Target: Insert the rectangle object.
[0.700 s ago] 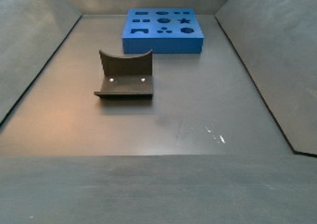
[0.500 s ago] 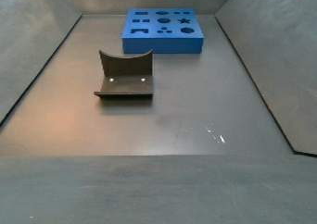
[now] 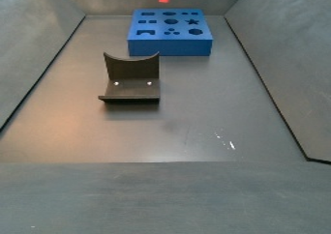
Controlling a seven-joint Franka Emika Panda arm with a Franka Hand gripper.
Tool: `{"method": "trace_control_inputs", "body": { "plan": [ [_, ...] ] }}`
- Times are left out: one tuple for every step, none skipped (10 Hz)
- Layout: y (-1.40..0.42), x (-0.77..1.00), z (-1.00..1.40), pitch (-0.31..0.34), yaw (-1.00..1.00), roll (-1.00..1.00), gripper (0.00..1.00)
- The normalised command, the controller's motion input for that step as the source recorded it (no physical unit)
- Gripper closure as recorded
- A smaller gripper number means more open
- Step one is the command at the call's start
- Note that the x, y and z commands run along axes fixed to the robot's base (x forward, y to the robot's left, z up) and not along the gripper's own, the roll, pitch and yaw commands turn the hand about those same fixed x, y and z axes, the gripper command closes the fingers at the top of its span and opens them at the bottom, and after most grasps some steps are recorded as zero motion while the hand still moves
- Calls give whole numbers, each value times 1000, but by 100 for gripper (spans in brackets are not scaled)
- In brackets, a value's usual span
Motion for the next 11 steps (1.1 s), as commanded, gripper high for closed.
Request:
{"method": "trace_control_inputs", "body": {
  "plan": [
    [-451, 1000, -234, 0, -17, 0, 100],
    [-469, 1000, -226, 0, -26, 0, 100],
    [-397, 666, -291, 0, -354, 0, 100],
    [-263, 246, -357, 0, -766, 31, 100],
    [-206, 0, -283, 0, -994, 0, 100],
    [-203, 0, -260, 0, -997, 0, 100],
    [-203, 9, -200, 0, -991, 0, 100],
    [-203, 11, -154, 0, -989, 0, 100],
    [-111, 3, -66, 0, -1000, 0, 100],
    [-20, 0, 0, 0, -1000, 0, 100],
    [0, 0, 0, 0, -1000, 11, 100]
  ]
}}
